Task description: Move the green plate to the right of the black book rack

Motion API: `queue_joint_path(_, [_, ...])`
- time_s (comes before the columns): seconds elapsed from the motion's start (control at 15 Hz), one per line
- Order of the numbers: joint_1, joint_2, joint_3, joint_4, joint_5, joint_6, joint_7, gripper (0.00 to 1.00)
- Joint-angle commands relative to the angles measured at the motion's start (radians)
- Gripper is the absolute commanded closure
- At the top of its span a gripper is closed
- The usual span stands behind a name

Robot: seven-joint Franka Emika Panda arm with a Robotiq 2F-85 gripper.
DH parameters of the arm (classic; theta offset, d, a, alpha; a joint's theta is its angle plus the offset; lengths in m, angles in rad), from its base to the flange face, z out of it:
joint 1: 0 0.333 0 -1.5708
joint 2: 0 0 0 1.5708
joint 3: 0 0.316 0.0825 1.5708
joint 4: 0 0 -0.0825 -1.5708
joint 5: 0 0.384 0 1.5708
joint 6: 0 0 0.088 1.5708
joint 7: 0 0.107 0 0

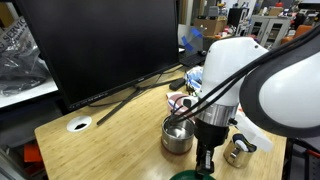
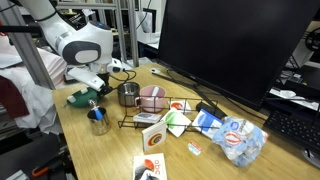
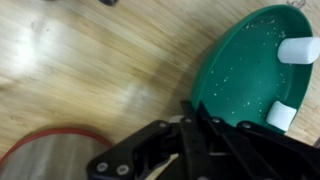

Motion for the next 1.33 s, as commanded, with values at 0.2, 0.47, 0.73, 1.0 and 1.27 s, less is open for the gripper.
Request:
queue_joint_path(0.2, [-0.08, -0.045, 0.059, -0.001, 0.215, -0.074, -0.222, 0.98])
queue_joint_path(0.47, [-0.066, -0.075, 0.036, -0.011, 0.319, -0.107, -0.314, 0.98])
queue_joint_path(0.73, [-0.054, -0.163, -0.014, -0.039, 0.448, -0.113, -0.369, 0.98])
queue_joint_path(1.0, [-0.025, -0.293, -0.112, -0.083, 0.514, -0.141, -0.38, 0.98])
queue_joint_path(1.27, [-0.005, -0.388, -0.209, -0.125, 0.547, -0.192, -0.382, 0.98])
